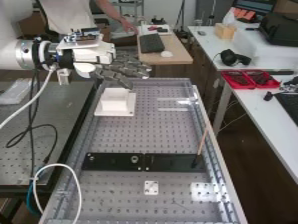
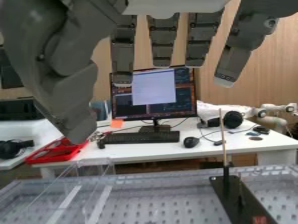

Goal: Grab the larger nut and place it in the white container

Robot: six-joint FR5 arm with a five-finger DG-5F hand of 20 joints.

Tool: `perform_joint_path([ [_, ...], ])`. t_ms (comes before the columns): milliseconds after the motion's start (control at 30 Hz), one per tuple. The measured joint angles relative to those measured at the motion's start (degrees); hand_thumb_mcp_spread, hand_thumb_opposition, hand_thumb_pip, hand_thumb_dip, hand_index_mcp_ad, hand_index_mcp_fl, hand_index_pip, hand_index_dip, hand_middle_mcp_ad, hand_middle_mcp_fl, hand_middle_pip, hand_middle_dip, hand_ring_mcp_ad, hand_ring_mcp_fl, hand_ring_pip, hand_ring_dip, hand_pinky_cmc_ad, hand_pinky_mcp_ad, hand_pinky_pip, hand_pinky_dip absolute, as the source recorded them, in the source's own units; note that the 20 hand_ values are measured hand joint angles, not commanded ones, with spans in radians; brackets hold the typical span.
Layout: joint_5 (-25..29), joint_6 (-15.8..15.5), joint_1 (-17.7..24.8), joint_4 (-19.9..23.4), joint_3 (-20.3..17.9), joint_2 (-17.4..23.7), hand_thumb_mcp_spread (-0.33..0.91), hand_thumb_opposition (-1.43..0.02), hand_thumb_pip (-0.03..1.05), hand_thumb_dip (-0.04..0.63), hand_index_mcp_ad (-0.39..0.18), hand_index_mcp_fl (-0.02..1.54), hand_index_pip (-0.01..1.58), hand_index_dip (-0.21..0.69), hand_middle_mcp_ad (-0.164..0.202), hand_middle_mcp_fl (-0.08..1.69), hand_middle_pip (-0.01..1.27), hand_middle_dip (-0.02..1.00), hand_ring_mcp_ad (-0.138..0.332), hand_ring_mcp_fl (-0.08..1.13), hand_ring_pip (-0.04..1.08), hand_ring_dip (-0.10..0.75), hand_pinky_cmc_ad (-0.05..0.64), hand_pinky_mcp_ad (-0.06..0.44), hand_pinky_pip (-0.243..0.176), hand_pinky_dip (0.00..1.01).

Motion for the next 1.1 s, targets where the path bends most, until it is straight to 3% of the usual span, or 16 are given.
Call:
perform_joint_path([
  [300, -6.00, -0.11, -10.11, -7.22, 11.28, -3.22, 0.16, -0.84, 0.66, 0.188, -0.131, 0.02, 0.46, -0.031, 0.073, 0.01, 0.13, 0.24, 0.161, 0.00, 0.13, 0.103, 0.346, 0.293, -0.120, 0.78],
  [400, -6.82, -0.26, -13.08, -9.41, 15.34, -4.55, 0.17, -0.83, 0.65, 0.192, -0.087, 0.02, 0.39, -0.012, 0.073, 0.01, 0.13, 0.24, 0.159, 0.00, 0.11, 0.103, 0.346, 0.314, -0.120, 0.77],
  [500, -6.94, -0.24, -14.82, -11.91, 18.60, -5.86, 0.15, -0.83, 0.65, 0.176, -0.089, 0.04, 0.36, 0.000, 0.089, 0.00, 0.13, 0.24, 0.175, 0.00, 0.11, 0.113, 0.347, 0.311, -0.120, 0.77],
  [600, -6.70, 0.32, -15.53, -13.58, 20.21, -6.87, 0.14, -0.83, 0.65, 0.169, -0.089, 0.05, 0.35, 0.033, 0.087, 0.00, 0.13, 0.24, 0.175, 0.00, 0.10, 0.115, 0.349, 0.314, -0.120, 0.76],
  [1100, -5.67, 1.88, -15.16, -12.63, 21.38, -8.70, 0.15, -0.83, 0.65, 0.169, -0.089, 0.05, 0.31, 0.047, 0.089, 0.00, 0.14, 0.24, 0.176, 0.00, 0.09, 0.134, 0.367, 0.314, -0.124, 0.73],
])
